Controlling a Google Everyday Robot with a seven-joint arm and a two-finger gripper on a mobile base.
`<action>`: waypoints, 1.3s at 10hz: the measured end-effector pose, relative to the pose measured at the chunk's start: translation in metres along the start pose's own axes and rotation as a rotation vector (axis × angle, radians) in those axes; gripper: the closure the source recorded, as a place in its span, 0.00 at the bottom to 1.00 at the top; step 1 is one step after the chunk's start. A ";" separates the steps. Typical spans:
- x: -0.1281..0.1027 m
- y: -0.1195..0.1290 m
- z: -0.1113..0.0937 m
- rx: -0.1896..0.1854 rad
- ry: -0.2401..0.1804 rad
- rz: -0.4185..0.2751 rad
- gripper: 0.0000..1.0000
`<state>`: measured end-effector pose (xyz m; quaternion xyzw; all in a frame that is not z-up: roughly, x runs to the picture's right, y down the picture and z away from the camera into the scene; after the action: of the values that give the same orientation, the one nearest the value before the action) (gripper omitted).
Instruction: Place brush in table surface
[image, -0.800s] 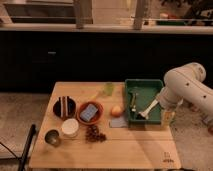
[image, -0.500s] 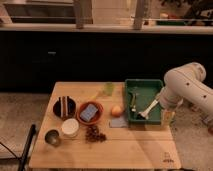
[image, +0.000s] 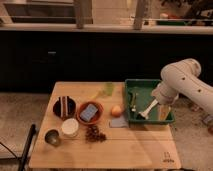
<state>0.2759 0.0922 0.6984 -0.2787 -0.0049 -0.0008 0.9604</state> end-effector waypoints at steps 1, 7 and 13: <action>-0.003 -0.009 0.003 0.005 -0.002 -0.016 0.20; -0.012 -0.028 0.017 0.002 -0.007 -0.064 0.20; -0.012 -0.041 0.037 -0.009 0.004 -0.106 0.20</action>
<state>0.2633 0.0775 0.7514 -0.2825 -0.0180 -0.0522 0.9577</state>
